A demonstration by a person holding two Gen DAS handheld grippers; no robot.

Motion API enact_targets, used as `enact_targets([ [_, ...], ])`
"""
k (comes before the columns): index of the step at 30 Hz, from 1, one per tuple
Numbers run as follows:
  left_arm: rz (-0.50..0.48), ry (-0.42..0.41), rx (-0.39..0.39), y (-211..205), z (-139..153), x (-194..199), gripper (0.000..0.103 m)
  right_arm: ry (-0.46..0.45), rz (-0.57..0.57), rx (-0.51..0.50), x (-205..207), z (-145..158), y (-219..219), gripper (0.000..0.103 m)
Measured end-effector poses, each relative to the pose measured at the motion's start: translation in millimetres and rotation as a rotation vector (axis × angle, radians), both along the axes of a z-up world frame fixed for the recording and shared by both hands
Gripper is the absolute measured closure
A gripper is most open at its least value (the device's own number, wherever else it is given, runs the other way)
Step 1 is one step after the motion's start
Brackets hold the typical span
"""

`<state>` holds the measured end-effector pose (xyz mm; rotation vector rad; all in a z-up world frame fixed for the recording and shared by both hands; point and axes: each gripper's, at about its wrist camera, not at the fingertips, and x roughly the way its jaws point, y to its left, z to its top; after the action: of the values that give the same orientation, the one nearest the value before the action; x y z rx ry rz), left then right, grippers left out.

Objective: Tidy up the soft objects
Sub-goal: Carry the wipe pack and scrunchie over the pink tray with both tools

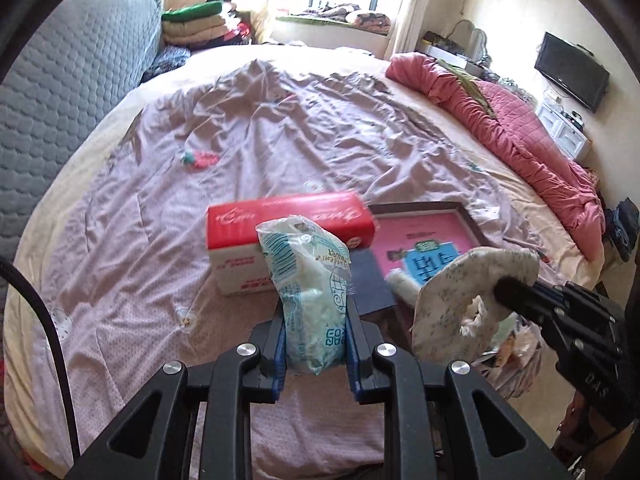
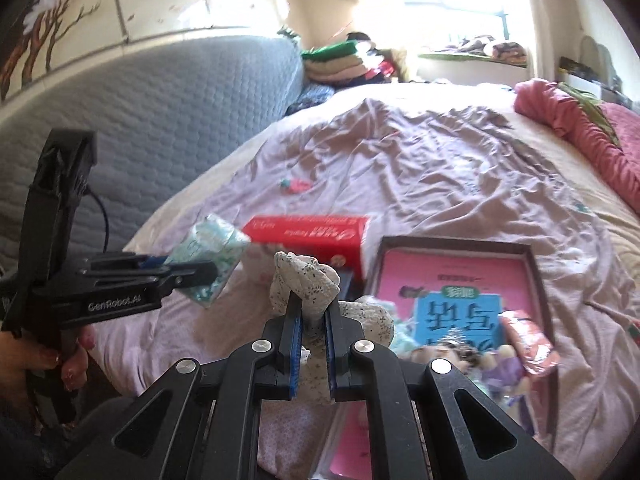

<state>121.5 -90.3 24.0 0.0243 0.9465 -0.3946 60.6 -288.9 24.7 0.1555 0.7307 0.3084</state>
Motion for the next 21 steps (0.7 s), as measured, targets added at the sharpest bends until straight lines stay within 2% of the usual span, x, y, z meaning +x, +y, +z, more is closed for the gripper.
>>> enact_targets([
  [11, -0.061, -0.045, 0.044, -47.2, 22.9, -14.2, 0.079, -0.058, -0.111, 0.048, -22.7, 25.1, -54.0, 0.093],
  [21, -0.118, -0.053, 0.072, -86.0, 23.6, -22.9, 0.079, -0.064, -0.190, 0.085, -29.1, 22.4, -92.6, 0.093],
])
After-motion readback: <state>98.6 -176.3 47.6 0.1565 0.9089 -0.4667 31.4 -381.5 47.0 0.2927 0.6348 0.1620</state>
